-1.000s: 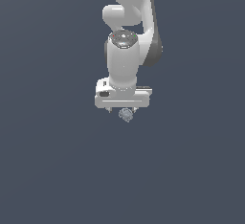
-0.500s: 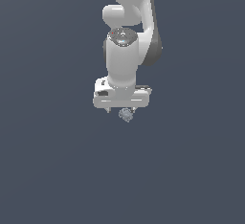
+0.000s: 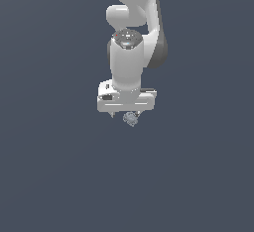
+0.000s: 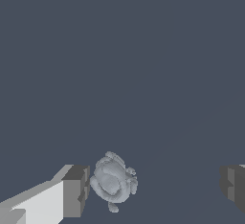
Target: Pick up the object and move it to a goal position.
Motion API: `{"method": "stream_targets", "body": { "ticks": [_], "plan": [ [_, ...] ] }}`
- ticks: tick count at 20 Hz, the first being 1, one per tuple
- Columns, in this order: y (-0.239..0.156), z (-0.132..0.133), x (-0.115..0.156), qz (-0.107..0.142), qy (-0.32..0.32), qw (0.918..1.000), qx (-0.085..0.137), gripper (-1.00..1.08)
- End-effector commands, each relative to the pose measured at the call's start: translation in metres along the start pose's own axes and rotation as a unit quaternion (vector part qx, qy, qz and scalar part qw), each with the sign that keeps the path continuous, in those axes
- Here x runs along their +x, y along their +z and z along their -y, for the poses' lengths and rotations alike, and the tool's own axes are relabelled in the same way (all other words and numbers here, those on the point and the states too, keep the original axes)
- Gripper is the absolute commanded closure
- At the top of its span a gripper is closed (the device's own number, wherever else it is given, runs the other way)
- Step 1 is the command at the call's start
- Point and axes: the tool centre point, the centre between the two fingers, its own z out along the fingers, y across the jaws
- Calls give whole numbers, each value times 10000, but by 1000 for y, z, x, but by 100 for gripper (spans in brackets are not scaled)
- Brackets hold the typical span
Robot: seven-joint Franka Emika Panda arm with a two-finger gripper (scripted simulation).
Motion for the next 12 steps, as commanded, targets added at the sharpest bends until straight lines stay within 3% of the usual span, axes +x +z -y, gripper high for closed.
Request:
{"method": "stream_targets", "body": {
  "ticks": [1,12],
  "plan": [
    [3,1,-2,10,-102,9999,2,-92],
    [29,9,-21,86,-1112,9938,39,-92]
  ]
}}
